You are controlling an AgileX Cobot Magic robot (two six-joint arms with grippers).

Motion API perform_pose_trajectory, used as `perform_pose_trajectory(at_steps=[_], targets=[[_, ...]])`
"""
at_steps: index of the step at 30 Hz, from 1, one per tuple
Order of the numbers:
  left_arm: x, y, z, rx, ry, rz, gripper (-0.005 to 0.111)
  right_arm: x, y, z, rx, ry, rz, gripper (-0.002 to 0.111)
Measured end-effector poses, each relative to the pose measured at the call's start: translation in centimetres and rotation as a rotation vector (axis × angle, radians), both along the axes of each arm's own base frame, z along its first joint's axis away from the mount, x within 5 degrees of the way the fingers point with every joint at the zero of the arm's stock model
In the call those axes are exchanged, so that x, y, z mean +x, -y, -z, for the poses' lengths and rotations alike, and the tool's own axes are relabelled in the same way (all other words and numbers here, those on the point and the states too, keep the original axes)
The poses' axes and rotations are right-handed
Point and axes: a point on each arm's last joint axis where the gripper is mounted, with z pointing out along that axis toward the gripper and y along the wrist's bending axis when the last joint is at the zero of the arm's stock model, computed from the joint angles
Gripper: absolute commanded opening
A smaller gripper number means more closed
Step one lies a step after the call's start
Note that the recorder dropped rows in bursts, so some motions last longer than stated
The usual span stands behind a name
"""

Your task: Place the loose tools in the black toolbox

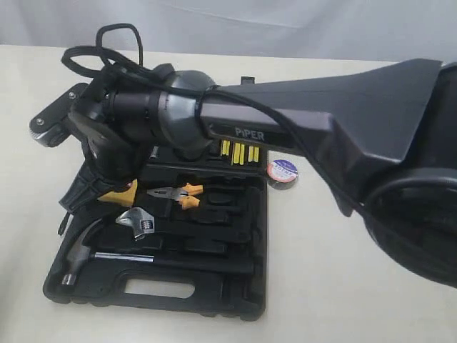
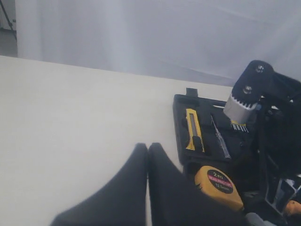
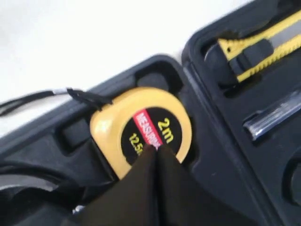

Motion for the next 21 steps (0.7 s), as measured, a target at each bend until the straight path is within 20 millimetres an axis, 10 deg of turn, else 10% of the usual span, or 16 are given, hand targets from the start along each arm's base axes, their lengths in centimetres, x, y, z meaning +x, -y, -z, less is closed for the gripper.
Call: perform_pose_trajectory(at_steps=[21], targets=[[0.0,0.0,0.0,0.000,0.000,0.000,0.000,0.4,-0.9,2.3,0.033,0.020,-0.037,0.000]])
